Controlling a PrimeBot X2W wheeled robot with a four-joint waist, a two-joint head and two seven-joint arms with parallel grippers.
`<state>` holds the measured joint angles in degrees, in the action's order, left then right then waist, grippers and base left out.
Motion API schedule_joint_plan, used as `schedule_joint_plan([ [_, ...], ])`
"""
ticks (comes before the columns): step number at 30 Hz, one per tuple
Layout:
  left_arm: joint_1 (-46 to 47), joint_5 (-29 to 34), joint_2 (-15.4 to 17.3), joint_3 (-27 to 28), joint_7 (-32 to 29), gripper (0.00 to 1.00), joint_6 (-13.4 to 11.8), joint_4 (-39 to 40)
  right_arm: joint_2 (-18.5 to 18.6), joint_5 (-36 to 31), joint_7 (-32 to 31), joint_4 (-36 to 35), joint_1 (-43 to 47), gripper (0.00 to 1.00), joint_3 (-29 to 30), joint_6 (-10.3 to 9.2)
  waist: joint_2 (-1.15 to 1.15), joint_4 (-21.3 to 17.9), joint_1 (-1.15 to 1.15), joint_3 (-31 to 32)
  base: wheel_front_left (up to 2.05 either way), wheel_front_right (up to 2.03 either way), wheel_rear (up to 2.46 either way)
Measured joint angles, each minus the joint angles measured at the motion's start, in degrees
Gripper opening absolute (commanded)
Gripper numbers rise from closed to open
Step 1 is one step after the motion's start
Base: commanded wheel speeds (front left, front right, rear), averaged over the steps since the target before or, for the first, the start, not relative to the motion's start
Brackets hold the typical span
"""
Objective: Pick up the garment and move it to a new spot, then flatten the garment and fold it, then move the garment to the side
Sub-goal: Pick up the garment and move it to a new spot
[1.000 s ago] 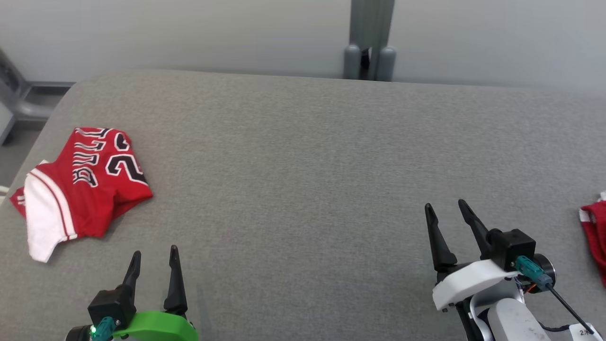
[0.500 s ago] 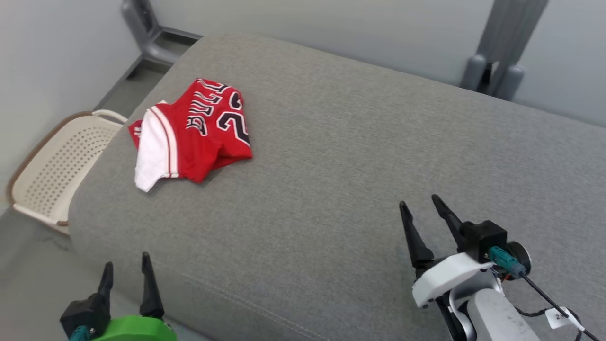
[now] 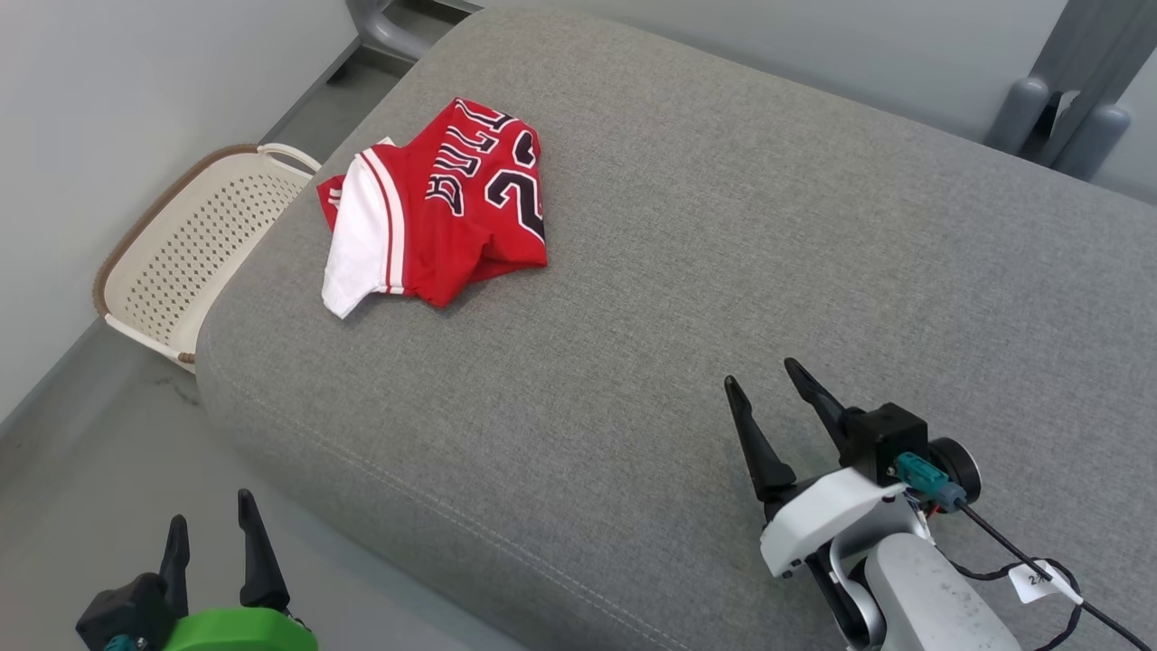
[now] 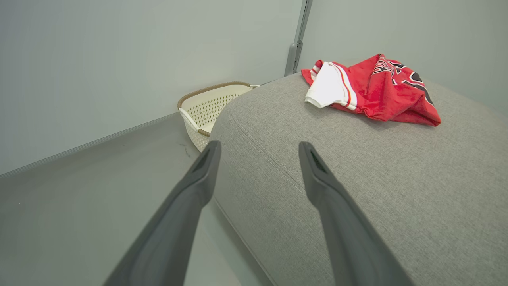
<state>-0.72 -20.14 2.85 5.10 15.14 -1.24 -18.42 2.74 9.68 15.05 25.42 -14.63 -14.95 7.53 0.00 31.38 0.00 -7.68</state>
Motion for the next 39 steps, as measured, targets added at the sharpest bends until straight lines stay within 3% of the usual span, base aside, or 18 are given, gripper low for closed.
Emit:
schedule_joint_plan([
  [5, 3.8, -0.9, 0.0, -0.1, 0.0, 1.0, 2.1, -3.9, 0.0, -0.9, 0.0, -1.2, 0.0, 1.0, 2.3, 0.0, 0.0, -0.2, 0.0, -1.2, 0.0, 0.0, 0.0],
  [14, 17.0, -0.3, 0.2, 4.1, 0.0, 1.0, 6.3, -13.0, 0.0, -4.4, 0.0, -4.5, -2.7, 1.0, 1.2, 0.0, 0.0, -2.6, 0.0, -5.7, 0.0, 0.0, 0.0],
  [21, 28.3, 0.2, 4.4, 5.8, 0.0, 1.0, 8.3, -20.1, 0.0, -6.4, 0.0, -8.8, -6.5, 1.0, -0.7, 0.0, 0.0, -6.2, 0.0, -10.7, 0.0, 0.0, 0.0],
  [33, 43.4, -5.0, 11.0, -2.5, -0.3, 1.0, 8.6, -33.6, 0.1, -8.6, 0.0, -14.6, -9.7, 1.0, -2.3, 0.0, 0.0, -13.8, 0.0, -19.2, 0.0, 0.0, 0.0],
  [39, 48.2, -9.3, 12.5, -6.4, -3.1, 1.0, 8.7, -40.2, 0.1, -8.9, 0.0, -15.6, -9.7, 1.0, -1.9, 0.0, 0.0, -17.3, 0.0, -21.9, 0.0, 0.0, 0.0],
])
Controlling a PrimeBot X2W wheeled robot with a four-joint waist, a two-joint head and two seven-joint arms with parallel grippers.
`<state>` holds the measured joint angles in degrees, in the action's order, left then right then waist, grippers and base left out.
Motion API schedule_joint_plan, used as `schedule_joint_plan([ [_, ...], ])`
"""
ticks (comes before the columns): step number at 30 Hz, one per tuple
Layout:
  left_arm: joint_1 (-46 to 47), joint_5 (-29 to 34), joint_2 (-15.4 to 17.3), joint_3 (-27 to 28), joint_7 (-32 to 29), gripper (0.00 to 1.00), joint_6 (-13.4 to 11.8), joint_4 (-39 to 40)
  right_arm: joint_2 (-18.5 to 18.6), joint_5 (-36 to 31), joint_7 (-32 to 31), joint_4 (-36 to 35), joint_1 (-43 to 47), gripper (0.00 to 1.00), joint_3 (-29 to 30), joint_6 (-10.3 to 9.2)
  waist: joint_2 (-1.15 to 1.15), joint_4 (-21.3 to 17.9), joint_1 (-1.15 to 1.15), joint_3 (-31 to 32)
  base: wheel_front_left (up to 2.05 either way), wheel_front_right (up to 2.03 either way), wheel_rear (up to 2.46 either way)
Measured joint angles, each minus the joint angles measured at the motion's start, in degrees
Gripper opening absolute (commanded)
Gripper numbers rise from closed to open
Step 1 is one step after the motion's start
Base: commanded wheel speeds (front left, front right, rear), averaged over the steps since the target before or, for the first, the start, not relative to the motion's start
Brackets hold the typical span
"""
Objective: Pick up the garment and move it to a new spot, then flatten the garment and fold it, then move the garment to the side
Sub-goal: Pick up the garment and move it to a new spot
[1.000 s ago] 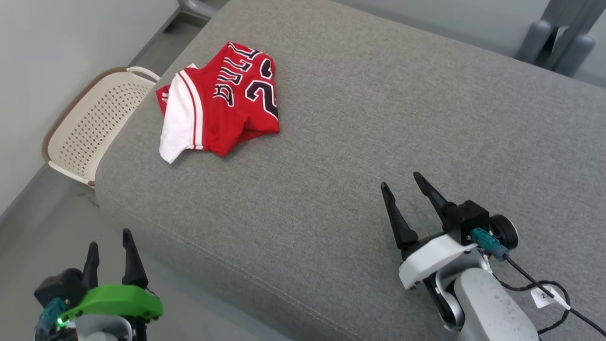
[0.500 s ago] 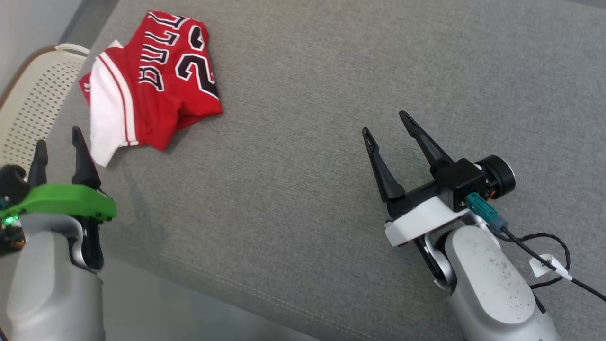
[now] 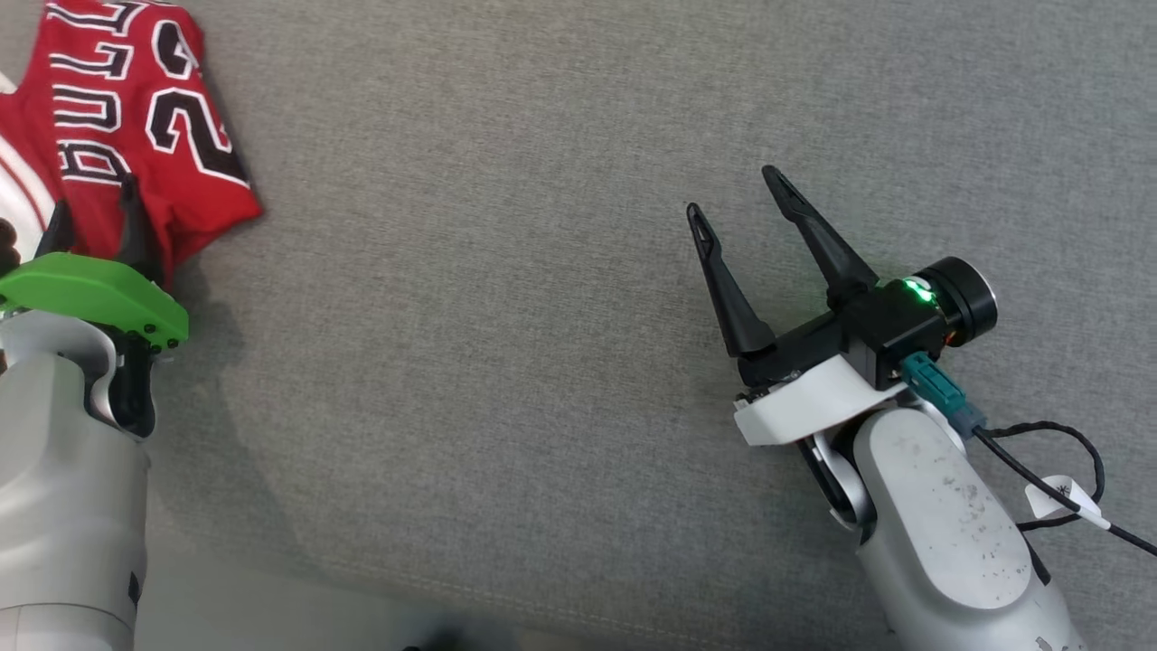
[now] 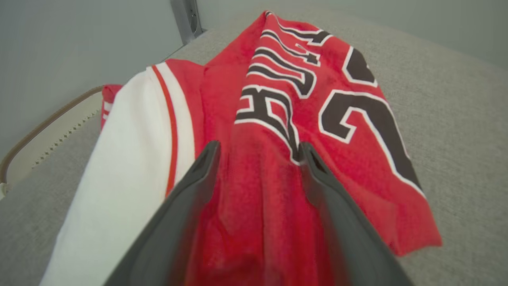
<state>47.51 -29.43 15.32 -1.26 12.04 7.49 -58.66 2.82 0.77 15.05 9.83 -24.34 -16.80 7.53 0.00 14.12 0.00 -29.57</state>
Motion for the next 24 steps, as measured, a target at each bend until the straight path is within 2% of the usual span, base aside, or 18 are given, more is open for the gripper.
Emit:
schedule_joint_plan([
  [5, 1.4, -3.3, 0.8, -1.7, -1.6, 1.0, 0.0, -4.2, 0.0, -0.1, 0.0, -0.2, 0.0, 1.0, 0.9, 0.0, 0.0, -2.3, 0.0, -1.4, 0.0, 0.0, 0.0],
  [6, 1.6, -3.3, 1.0, -2.3, -1.3, 0.31, 0.0, -4.7, 0.0, -0.1, 0.0, -0.3, 0.0, 1.0, 1.1, 0.0, 0.0, -2.6, 0.0, -1.6, 0.0, 0.0, 0.0],
  [7, 1.6, -3.4, 1.1, -2.6, -0.7, 0.0, 0.0, -4.9, 0.0, -0.1, 0.0, -0.3, 0.0, 1.0, 1.3, 0.0, 0.0, -3.0, 0.0, -1.8, 0.0, 0.0, 0.0],
  [13, 1.7, -4.3, 1.8, -4.1, 2.5, 0.0, 0.0, -3.6, 0.0, 1.2, 0.0, -0.2, 0.3, 1.0, 2.1, 0.0, 0.0, -3.9, 0.0, -0.5, 0.0, 0.0, 0.0],
  [24, -1.7, -3.1, 2.4, -5.0, 2.9, 0.0, 0.0, 13.2, 0.0, 5.8, 0.0, 0.0, 3.6, 1.0, 3.7, 0.0, 0.0, -5.0, 0.0, 6.2, 0.0, 0.0, 0.0],
])
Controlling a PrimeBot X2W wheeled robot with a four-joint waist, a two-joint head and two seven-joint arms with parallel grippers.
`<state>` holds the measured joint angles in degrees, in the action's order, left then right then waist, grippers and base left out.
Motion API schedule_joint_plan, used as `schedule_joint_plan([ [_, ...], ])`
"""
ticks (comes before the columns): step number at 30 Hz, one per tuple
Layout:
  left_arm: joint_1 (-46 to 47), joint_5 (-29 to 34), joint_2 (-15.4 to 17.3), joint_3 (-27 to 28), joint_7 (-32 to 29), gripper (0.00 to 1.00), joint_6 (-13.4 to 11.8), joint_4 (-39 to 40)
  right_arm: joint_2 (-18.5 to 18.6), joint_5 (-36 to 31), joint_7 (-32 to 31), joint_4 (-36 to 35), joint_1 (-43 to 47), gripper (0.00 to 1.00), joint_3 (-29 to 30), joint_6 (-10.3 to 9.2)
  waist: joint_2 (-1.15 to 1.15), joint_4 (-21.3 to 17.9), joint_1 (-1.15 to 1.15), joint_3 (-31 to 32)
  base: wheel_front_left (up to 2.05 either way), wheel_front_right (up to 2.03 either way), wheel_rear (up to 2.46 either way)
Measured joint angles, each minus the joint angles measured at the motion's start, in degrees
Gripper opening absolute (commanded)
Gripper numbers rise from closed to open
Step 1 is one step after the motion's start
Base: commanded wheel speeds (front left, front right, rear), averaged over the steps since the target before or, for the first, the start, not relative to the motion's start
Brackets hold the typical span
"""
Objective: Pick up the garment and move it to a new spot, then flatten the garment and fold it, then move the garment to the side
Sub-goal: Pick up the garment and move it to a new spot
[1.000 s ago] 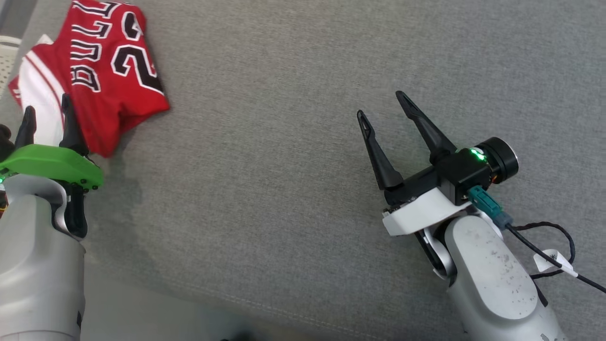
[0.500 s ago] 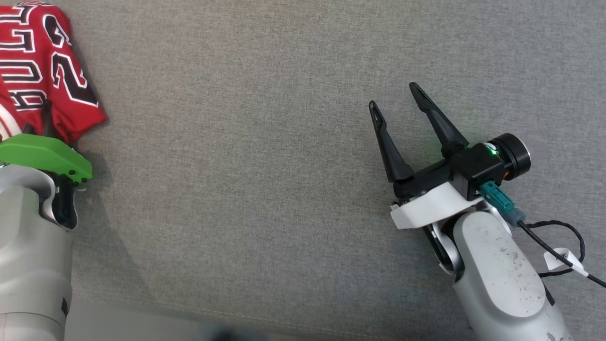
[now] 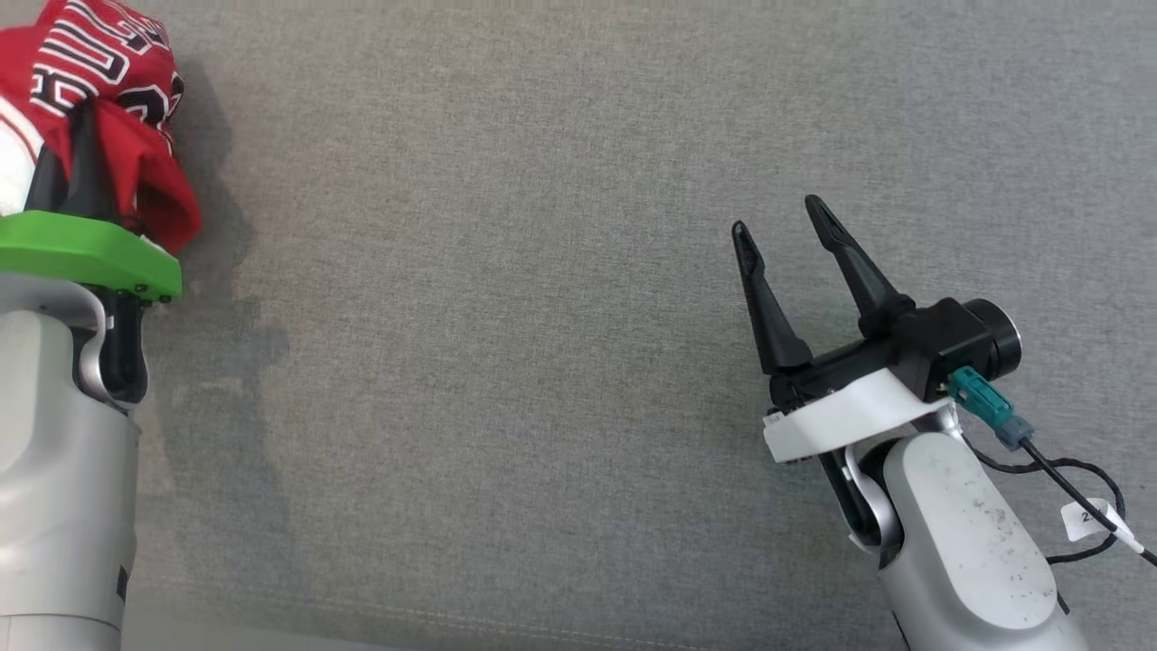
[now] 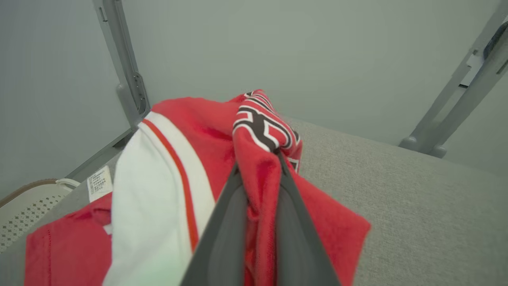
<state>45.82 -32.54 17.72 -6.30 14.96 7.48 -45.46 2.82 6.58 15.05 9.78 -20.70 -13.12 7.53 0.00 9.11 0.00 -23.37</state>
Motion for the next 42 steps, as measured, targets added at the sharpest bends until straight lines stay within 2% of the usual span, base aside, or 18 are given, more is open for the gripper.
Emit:
schedule_joint_plan([
  [11, -3.0, 0.4, -4.7, -8.6, 0.1, 0.0, 0.0, 8.1, 0.0, 4.4, 0.0, -0.1, 1.9, 1.0, 1.2, 0.0, 0.0, -6.4, 0.0, 3.0, 0.0, 0.0, 0.0],
  [14, -3.9, -0.1, -7.0, -12.9, 0.1, 0.0, 0.0, 8.1, 0.0, 7.1, 0.0, -0.3, 2.2, 1.0, 0.9, 0.0, 0.0, -9.0, 0.0, 3.5, 0.0, 0.0, 0.0],
  [24, -4.0, -1.4, -10.8, -23.5, 0.1, 0.0, 0.0, 6.4, 0.1, 9.8, 0.0, -1.0, 2.2, 1.0, -0.6, 0.0, 0.0, -18.9, 0.0, 4.2, 0.0, 0.0, 0.0],
  [33, -5.0, -3.4, -13.3, -30.3, 0.1, 0.0, 0.0, 5.0, 0.1, 10.8, 0.0, -1.0, 2.9, 1.0, -1.2, 0.0, 0.0, -25.3, 0.0, 4.2, 0.0, 0.0, 0.0],
  [34, -5.1, -3.2, -13.3, -30.3, 0.1, 0.26, 0.0, 5.0, 0.1, 10.8, 0.0, -0.9, 2.9, 1.0, -1.2, 0.0, 0.0, -25.7, 0.0, 4.3, 0.0, 0.0, 0.0],
  [35, -5.4, -3.1, -13.4, -30.1, 0.1, 0.92, 0.0, 5.2, 0.1, 10.8, 0.0, -0.8, 2.9, 1.0, -1.2, 0.0, 0.0, -25.8, 0.0, 4.4, 0.0, 0.0, 0.0],
  [36, -5.9, -2.7, -13.5, -29.1, 0.1, 1.0, -0.1, 5.4, 0.1, 10.9, 0.0, -0.7, 3.0, 1.0, -1.2, 0.0, 0.0, -25.9, 0.0, 4.5, 0.0, 0.0, 0.0],
  [42, -11.0, 1.8, -11.9, -23.3, 0.1, 1.0, -1.4, 8.4, 0.0, 11.0, 0.0, 0.5, 4.0, 1.0, -0.2, 0.0, 0.0, -24.4, 0.0, 5.5, 0.0, 0.0, 0.0],
])
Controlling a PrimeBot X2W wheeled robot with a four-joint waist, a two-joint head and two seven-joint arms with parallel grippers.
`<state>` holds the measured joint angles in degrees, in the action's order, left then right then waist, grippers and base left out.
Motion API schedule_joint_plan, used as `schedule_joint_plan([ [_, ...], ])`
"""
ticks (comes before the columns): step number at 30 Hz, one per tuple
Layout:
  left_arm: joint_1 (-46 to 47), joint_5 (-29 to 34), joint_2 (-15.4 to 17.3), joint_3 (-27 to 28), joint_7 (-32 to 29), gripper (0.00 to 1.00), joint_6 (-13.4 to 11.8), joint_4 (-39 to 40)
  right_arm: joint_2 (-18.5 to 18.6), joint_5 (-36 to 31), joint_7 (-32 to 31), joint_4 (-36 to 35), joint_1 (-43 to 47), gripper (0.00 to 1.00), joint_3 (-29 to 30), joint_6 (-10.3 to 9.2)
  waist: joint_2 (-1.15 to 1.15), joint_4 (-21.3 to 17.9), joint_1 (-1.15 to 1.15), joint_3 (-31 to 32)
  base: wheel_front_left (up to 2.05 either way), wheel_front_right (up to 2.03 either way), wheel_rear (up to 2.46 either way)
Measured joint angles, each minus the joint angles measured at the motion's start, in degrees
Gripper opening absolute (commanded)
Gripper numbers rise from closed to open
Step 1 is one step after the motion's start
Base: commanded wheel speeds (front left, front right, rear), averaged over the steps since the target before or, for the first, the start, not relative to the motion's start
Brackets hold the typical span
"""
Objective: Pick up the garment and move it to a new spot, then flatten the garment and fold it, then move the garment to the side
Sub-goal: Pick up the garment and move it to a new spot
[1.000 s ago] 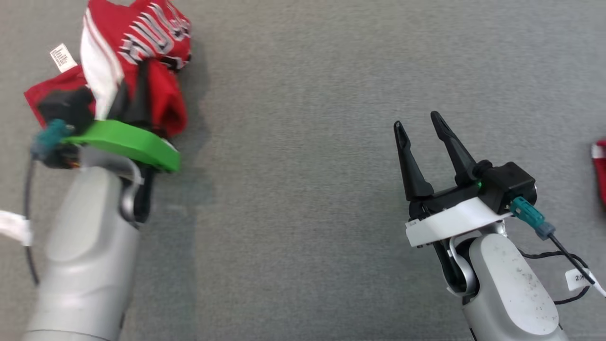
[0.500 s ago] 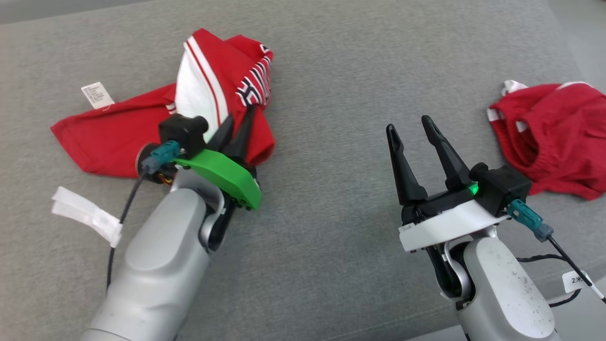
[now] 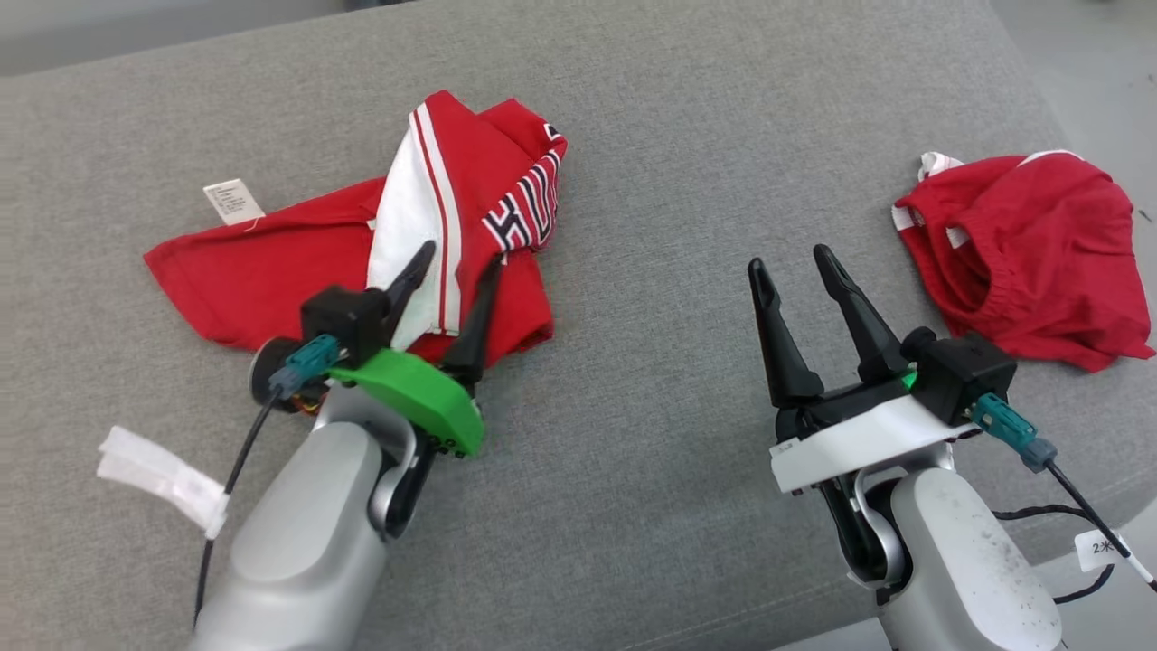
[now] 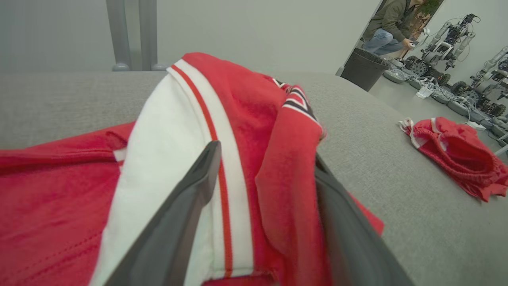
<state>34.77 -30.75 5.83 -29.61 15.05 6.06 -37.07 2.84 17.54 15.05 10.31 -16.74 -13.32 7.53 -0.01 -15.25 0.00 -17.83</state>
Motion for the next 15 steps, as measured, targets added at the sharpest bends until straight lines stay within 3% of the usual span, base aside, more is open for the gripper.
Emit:
schedule_joint_plan([
  [6, -7.5, 4.2, 2.7, 9.4, 0.0, 1.0, -1.3, 4.9, 0.0, -1.4, 0.0, 1.7, 0.9, 1.0, 1.5, 0.0, 0.0, 3.0, 0.0, 2.0, 0.0, 0.0, 0.0],
  [15, -20.6, 10.2, 1.2, 23.5, 0.0, 1.0, -2.4, 12.7, 0.0, -3.4, 0.0, 5.1, 3.2, 1.0, 3.2, 0.0, 0.0, 7.6, 0.0, 5.7, 0.0, 0.0, 0.0],
])
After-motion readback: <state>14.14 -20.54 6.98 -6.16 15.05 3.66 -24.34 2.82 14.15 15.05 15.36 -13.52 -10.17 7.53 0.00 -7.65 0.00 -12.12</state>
